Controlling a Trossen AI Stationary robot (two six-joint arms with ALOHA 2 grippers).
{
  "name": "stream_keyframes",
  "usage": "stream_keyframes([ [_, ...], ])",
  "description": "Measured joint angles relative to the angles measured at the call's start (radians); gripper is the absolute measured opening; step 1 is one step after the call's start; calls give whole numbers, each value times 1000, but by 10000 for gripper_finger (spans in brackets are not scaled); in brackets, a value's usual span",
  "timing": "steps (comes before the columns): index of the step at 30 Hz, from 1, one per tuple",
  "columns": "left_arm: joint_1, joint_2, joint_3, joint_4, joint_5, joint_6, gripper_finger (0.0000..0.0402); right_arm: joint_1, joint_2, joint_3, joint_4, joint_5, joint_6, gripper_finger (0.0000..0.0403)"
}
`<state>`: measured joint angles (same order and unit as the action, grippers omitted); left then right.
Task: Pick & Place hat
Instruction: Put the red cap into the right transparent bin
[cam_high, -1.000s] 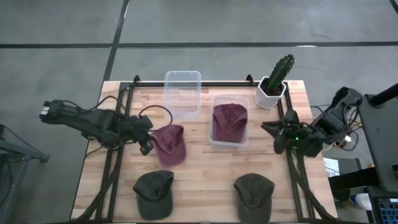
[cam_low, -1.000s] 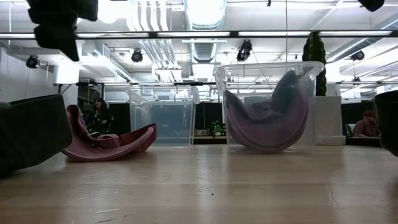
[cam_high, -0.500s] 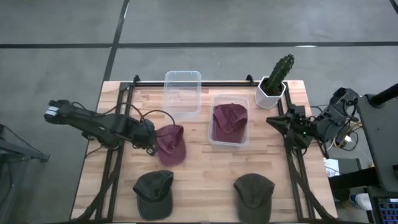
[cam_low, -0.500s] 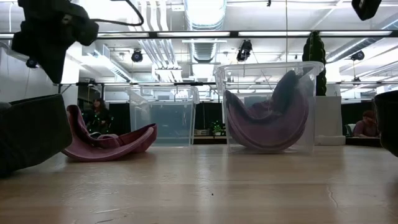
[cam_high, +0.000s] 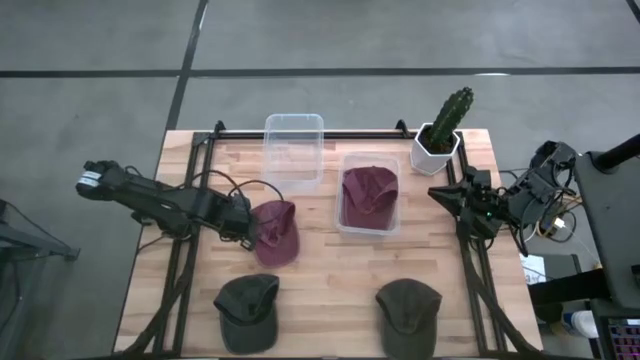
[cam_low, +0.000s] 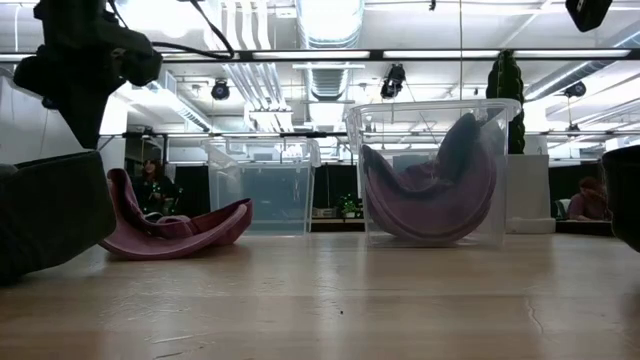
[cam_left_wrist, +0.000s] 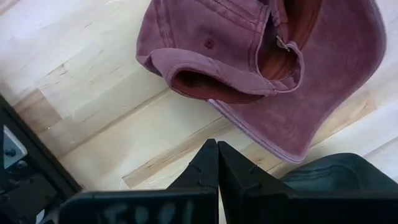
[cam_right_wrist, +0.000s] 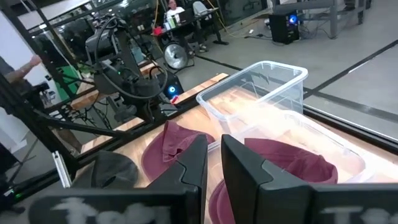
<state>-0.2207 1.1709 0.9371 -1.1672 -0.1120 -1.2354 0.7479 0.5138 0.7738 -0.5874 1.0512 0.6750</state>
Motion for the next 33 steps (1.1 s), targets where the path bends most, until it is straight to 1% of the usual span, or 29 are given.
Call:
stream_keyframes([
  [5,0,-3,-1,-44,2,1,1,0,1,0,0,-1,3,43],
  [9,0,-2,-2,-64,2,-6,17,0,2,0,0,-1,4,43],
  [13,0,-2,-2,-63,1,-11,53,0,2,0,0,-1,6,43],
  [18,0,1,-2,-58,-11,-37,111,0,2,0,0,-2,6,43],
  [21,1,13,-2,-51,-17,-83,145,0,2,0,0,-2,6,43],
  [25,1,34,-3,16,-17,-157,177,0,3,0,0,-3,6,43],
  [28,7,45,-3,65,-20,-254,189,0,3,0,0,-3,6,43],
  [33,10,56,-8,89,-31,-347,193,0,4,0,0,-3,6,43],
])
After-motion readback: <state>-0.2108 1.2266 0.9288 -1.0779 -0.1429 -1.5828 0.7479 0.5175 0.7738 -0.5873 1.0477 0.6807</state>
